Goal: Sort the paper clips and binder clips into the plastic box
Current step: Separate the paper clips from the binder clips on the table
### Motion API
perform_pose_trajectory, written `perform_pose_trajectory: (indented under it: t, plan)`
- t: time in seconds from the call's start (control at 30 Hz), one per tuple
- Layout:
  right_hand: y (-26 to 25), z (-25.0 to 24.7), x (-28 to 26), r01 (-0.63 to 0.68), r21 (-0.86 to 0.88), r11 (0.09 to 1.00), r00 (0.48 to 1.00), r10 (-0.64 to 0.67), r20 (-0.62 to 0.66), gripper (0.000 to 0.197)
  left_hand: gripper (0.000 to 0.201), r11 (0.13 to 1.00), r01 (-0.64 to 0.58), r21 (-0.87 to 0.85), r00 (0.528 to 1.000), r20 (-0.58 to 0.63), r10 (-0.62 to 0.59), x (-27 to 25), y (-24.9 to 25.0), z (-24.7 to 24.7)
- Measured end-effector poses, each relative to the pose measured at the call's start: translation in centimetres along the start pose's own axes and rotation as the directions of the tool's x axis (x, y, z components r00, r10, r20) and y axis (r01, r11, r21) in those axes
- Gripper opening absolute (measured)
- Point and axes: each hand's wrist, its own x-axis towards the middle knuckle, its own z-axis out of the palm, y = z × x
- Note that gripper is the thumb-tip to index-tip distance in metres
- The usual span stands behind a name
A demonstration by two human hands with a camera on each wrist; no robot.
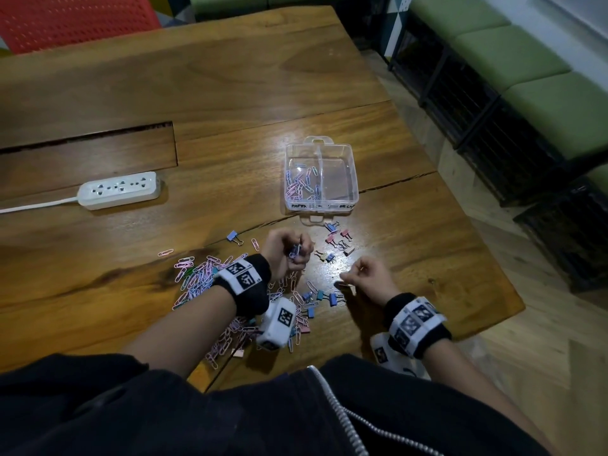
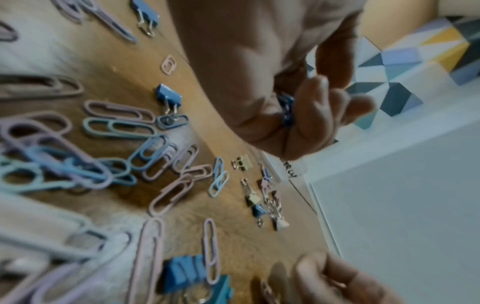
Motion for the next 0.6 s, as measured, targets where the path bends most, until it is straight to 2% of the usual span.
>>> perform_pose_trajectory:
  t: [0.07, 0.17, 0.23, 0.3, 0.33, 0.4, 0.5, 0.6]
  plan:
    - [0.1, 0.4, 0.0, 0.055, -0.219, 0.974, 0.998, -0.059, -0.012, 0.018, 0.032, 0.999, 0.008, 0.048, 0.999, -0.031, -0.007, 0.0, 0.3, -0.1]
    - [-0.1, 0.6, -0.3, 0.120, -0.432, 0.894, 0.992, -0.121, 0.026, 0.009, 0.032, 0.970, 0.080, 0.228, 0.995, -0.072, -0.065, 0.3, 0.5, -0.2]
    - [-0.3, 0.8, -0.5, 0.149, -0.521, 0.841, 0.988, -0.140, 0.056, 0.010, 0.029, 0.882, 0.140, 0.450, 0.988, -0.116, -0.097, 0.3, 0.4, 0.0]
    - [-0.3, 0.9, -0.5, 0.156, -0.572, 0.805, 0.988, -0.136, 0.078, 0.012, 0.025, 0.688, 0.128, 0.715, 0.992, -0.108, -0.072, 0.4, -0.3, 0.1]
    - [-0.2, 1.0, -0.4, 0.157, -0.570, 0.807, 0.988, -0.137, 0.079, 0.012, 0.021, 0.545, 0.085, 0.834, 0.996, -0.067, -0.052, 0.5, -0.6, 0.0]
    - [0.0, 0.7, -0.3, 0.125, -0.461, 0.879, 0.992, -0.120, 0.040, 0.009, 0.011, 0.264, -0.007, 0.965, 0.997, 0.025, -0.068, 0.7, -1.2, -0.1]
    - [0.3, -0.1, -0.1, 0.024, -0.132, 0.991, 1.000, -0.025, -0.011, 0.014, 0.019, -0.074, -0.110, 0.991, 0.991, 0.104, -0.085, 0.6, -1.4, 0.0]
    - [-0.2, -0.6, -0.6, -0.058, 0.227, 0.972, 0.998, 0.049, 0.045, 0.023, 0.021, -0.324, -0.209, 0.923, 0.978, 0.197, -0.069, 0.5, -1.6, 0.5]
